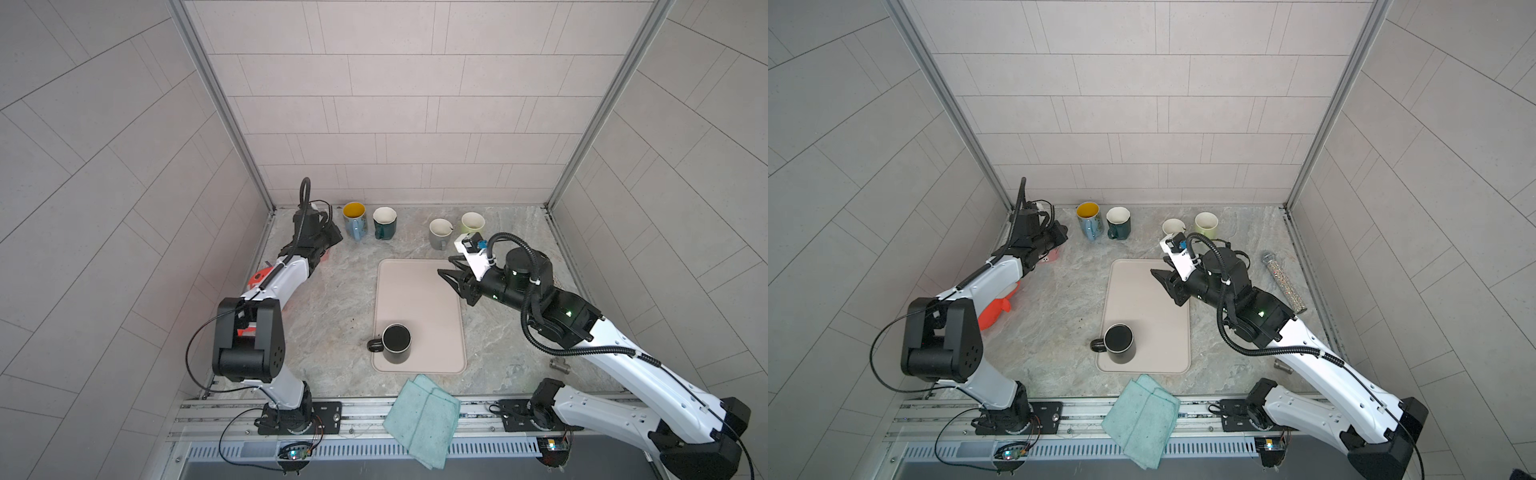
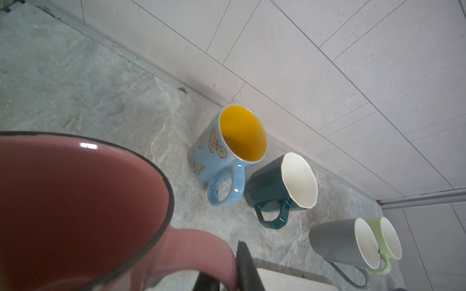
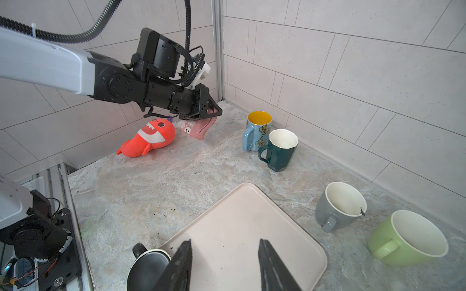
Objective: Turn the mug right side up
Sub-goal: 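Lower the pink mug with the left gripper near the blue mug while the right withdraws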
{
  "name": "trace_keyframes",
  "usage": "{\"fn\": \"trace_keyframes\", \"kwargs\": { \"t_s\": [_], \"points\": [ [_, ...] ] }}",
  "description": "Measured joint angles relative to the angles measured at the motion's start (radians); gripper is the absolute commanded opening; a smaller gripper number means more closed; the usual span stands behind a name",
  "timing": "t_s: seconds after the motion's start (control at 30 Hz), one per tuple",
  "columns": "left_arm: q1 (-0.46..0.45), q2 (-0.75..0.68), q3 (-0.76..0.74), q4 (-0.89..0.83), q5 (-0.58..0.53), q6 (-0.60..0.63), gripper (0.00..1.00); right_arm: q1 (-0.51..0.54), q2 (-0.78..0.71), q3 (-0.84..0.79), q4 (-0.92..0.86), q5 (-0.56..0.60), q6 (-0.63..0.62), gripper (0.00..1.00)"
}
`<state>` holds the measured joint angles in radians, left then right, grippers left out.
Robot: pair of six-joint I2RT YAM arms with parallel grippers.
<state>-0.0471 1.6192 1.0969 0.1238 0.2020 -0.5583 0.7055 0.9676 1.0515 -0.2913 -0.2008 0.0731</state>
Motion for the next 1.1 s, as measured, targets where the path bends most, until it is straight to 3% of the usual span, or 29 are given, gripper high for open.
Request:
{"fn": "trace_keyframes", "kwargs": {
  "t_s": [0.57,0.83,1.1],
  "points": [
    [0.0,0.268,-0.105,0.603,-0.132,0.033,0.0,-0.031,0.014,-0.002,-0.008,0.027,0.01,0.43],
    [0.0,0.375,-0.107,0.82,-0.169,0.033,0.0,-0.042,0.044,-0.001,-0.012,0.036,0.014,0.42],
    [0.0,0.475,-0.073,0.929,-0.184,0.032,0.0,-0.045,0.087,0.011,-0.019,0.037,0.014,0.41]
  ]
}}
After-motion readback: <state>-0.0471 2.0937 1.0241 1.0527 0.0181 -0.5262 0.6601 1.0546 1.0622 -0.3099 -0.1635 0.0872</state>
